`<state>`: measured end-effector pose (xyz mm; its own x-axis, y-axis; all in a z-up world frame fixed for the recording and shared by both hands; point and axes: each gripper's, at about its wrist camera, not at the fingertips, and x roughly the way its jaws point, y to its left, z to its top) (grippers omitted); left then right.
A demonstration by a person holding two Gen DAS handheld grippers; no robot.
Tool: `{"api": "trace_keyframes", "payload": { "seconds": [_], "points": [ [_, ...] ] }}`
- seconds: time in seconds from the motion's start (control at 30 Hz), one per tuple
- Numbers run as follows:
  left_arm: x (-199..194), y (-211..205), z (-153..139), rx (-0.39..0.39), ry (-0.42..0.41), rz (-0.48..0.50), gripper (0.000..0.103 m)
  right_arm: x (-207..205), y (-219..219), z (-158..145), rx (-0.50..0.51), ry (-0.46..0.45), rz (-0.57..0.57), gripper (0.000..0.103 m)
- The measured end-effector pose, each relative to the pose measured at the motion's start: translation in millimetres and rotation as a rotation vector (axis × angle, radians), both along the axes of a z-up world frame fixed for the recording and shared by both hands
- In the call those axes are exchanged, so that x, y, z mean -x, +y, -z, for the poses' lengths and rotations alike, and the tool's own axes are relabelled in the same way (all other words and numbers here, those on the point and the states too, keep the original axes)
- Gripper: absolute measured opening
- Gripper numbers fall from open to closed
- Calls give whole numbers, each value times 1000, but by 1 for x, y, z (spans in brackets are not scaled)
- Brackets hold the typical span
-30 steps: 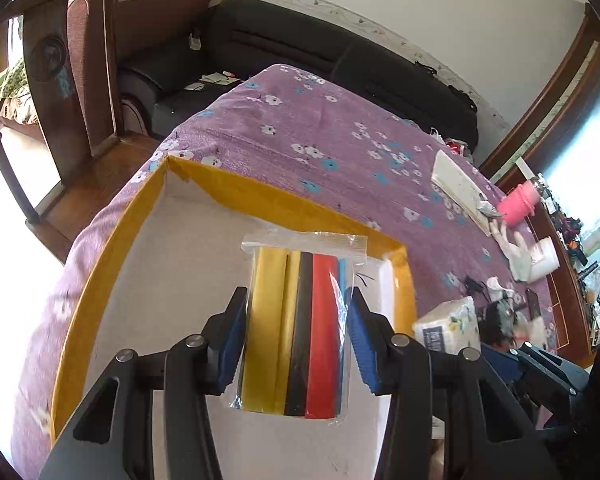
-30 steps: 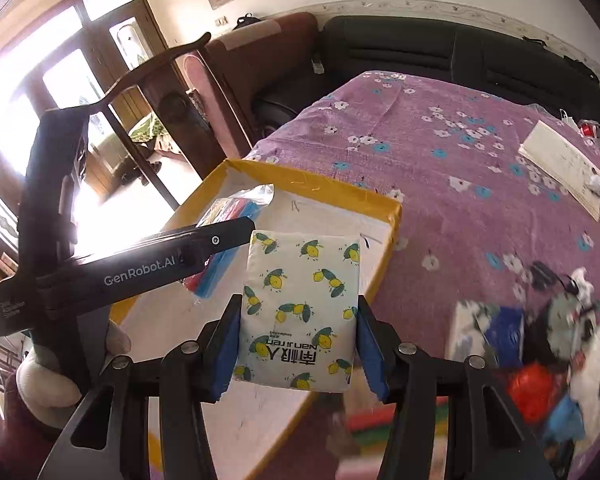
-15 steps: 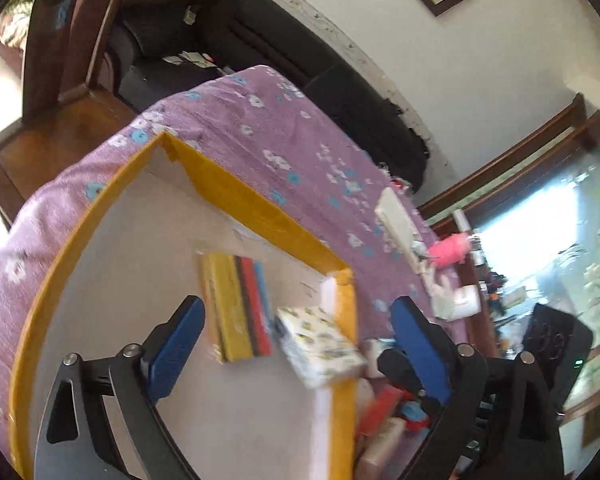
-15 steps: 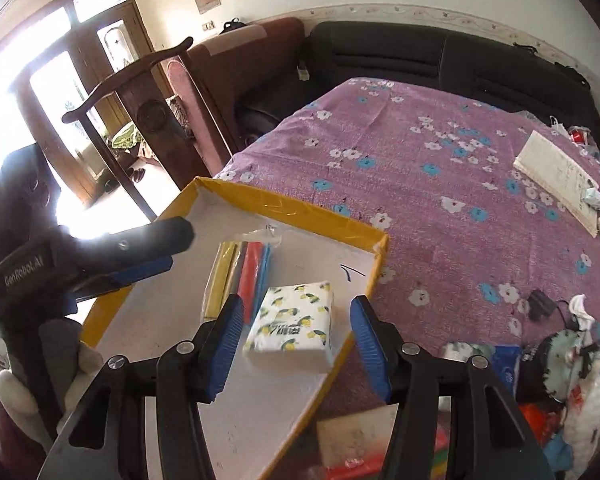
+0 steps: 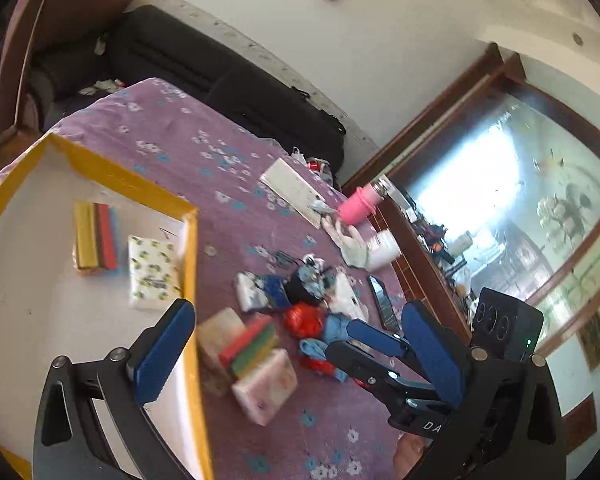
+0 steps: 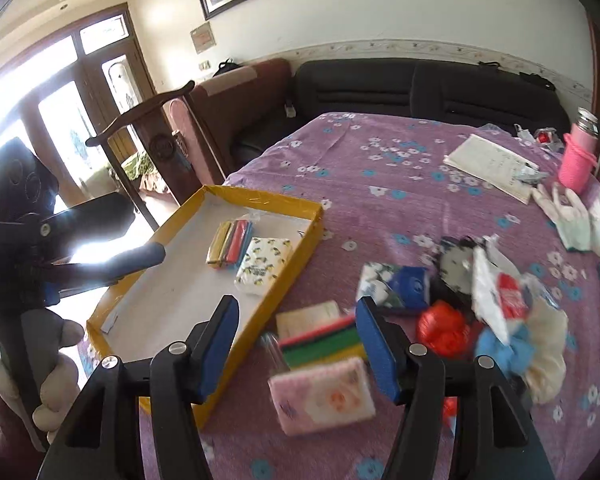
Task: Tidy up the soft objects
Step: 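Withdraw both open tools from the tray back toward the pile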
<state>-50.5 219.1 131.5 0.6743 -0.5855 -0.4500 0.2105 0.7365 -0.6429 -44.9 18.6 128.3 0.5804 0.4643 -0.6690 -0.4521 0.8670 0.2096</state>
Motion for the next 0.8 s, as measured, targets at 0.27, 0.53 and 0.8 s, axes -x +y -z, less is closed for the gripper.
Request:
{"api": "trace_keyframes", "payload": {
  "seconds": [0.27,0.53,0.8],
  "points": [
    [31,-52,-1,-32,-84,-12,103,32,-66,3,-37,-20,97,68],
    [39,-84,12,42,-76,13,103,46,-122,8,-95,-17,182,68],
    [23,-118,36,-131,48,67,103,49,-156,22,-103,10,233,68]
  ]
}}
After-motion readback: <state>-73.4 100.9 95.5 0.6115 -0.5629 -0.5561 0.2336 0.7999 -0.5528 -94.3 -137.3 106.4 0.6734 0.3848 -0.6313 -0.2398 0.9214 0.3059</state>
